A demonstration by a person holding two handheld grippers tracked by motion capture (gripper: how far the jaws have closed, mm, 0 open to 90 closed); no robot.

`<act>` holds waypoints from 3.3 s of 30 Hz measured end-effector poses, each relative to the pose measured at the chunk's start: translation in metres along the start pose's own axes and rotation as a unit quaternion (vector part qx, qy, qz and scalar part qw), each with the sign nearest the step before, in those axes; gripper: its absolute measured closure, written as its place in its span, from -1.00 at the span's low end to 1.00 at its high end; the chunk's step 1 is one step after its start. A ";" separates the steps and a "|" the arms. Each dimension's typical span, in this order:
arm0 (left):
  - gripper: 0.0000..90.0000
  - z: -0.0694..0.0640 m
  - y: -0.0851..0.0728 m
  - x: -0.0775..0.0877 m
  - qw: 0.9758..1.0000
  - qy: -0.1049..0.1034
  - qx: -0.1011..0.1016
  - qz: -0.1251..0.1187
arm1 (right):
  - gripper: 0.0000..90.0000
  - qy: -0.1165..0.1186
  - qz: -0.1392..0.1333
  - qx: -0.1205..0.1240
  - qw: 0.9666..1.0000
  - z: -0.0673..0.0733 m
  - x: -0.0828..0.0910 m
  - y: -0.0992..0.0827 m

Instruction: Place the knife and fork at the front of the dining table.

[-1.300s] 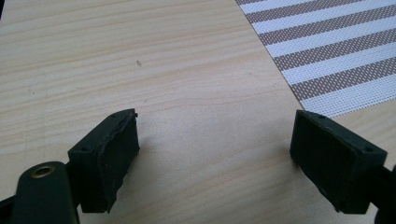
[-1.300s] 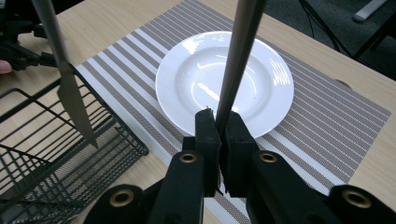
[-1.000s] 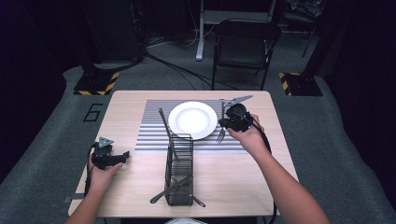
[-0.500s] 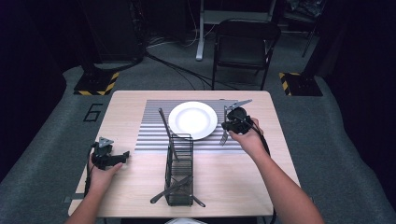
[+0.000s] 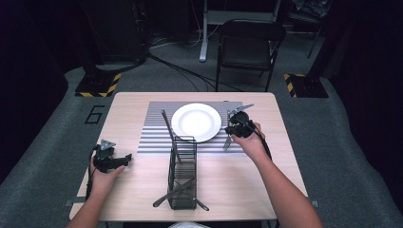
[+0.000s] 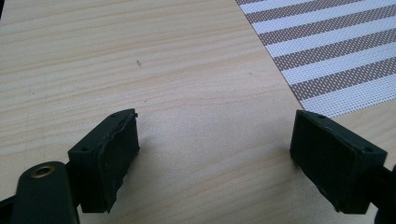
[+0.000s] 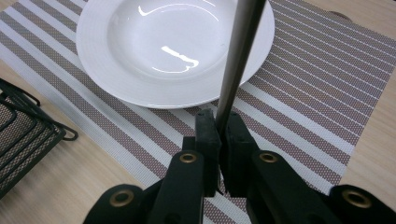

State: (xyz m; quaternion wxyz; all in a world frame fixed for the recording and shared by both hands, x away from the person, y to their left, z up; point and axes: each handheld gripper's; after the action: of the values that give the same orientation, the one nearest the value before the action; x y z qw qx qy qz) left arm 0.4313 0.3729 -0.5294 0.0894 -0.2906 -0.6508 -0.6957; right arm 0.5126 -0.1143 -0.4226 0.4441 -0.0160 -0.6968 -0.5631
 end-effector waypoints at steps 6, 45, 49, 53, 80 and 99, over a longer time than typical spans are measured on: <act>-0.66 0.000 0.000 0.000 1.000 0.000 0.000 0.000 | 0.93 -0.003 -0.004 -0.027 1.000 -0.007 -0.011 0.001; -0.66 0.000 0.000 0.000 1.000 0.000 0.000 0.000 | 0.91 -0.059 -0.014 -0.213 0.975 -0.049 -0.070 -0.007; -0.66 0.000 0.000 0.000 1.000 0.000 0.000 0.000 | 0.91 -0.071 -0.014 -0.229 0.971 -0.052 -0.074 -0.010; -0.66 0.000 0.000 0.000 1.000 0.000 0.000 0.000 | 0.91 -0.074 -0.015 -0.245 0.967 -0.054 -0.076 -0.012; -0.66 0.000 0.000 0.000 1.000 -0.002 -0.001 0.000 | 0.93 -0.117 -0.019 -0.312 0.943 -0.059 -0.095 -0.024; -0.66 0.000 0.000 0.000 1.000 -0.003 -0.001 0.000 | 0.92 -0.128 -0.031 -0.325 0.937 -0.060 -0.091 -0.025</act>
State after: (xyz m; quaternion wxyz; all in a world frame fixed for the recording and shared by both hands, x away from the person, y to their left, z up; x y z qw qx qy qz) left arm 0.4312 0.3728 -0.5294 0.0876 -0.2927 -0.6501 -0.6957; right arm 0.5910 -0.1277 -0.5018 0.3040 -0.2097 -0.5270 -0.7654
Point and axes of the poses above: each handheld gripper's, and its own axes: x roughly backward along the jaws, y roughly out of its top, z roughly to its left, and after that the axes turned 10 degrees about -z, right-handed
